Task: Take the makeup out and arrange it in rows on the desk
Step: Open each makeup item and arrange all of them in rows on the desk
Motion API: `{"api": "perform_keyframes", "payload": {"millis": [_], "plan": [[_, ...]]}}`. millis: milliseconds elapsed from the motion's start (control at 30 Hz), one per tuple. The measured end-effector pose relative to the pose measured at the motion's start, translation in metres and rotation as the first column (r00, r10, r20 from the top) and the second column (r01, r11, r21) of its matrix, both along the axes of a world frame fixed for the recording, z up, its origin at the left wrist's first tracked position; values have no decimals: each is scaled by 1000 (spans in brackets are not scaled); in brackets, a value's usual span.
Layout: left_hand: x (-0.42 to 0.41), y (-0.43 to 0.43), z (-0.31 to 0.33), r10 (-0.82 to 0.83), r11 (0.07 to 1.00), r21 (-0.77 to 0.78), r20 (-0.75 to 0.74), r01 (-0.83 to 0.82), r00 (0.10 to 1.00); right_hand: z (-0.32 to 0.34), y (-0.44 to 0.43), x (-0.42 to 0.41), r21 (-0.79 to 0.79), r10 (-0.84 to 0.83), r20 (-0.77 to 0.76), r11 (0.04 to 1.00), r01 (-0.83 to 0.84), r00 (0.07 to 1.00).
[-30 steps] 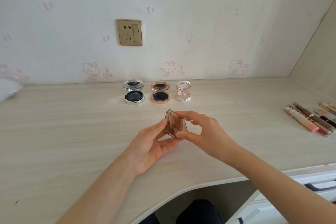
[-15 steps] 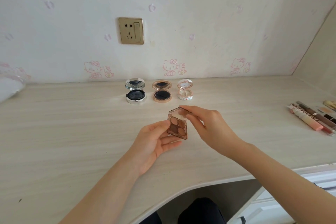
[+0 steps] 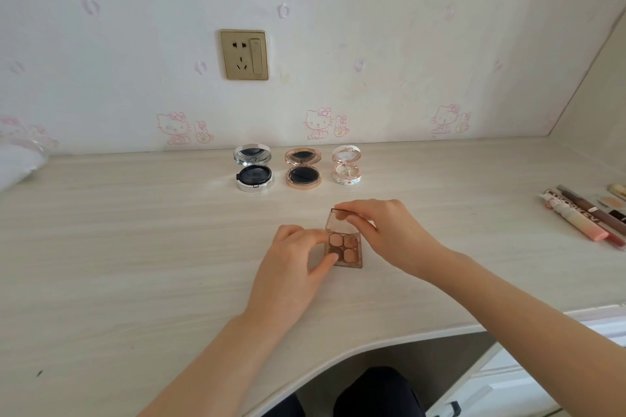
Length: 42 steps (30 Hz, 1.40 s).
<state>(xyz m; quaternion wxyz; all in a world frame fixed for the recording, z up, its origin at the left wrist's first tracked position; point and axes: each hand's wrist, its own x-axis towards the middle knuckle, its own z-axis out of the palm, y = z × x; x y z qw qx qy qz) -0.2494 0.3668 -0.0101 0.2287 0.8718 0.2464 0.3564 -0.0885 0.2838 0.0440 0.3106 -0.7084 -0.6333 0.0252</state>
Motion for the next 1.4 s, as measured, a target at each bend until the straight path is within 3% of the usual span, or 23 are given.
{"api": "perform_keyframes", "payload": {"millis": [100,433,733,967,1233,1400], "plan": [[1,1,-3,-29,998,47,-67,32,997,-6,1,-3,-19,16,22,1000,-16,1000],[3,1,-5,-24,999,21,-78,25,997,-17,-8,-7,14,43,14,999,-43,999],[0,1,-5,-27,999,22,-134,30,991,-8,16,10,-154,-28,-247,988,-11,969],[2,0,-4,-18,1000,-1,-109,18,994,-11,13,10,-148,-35,-289,989,-9,957],[2,-1,-4,-13,1000,-7,-99,12,995,-9,10,7,-145,-36,-266,989,-3,963],[1,-1,-5,-12,1000,-5,-108,11,994,-4,2,4,-162,-27,-111,987,9,993]]}}
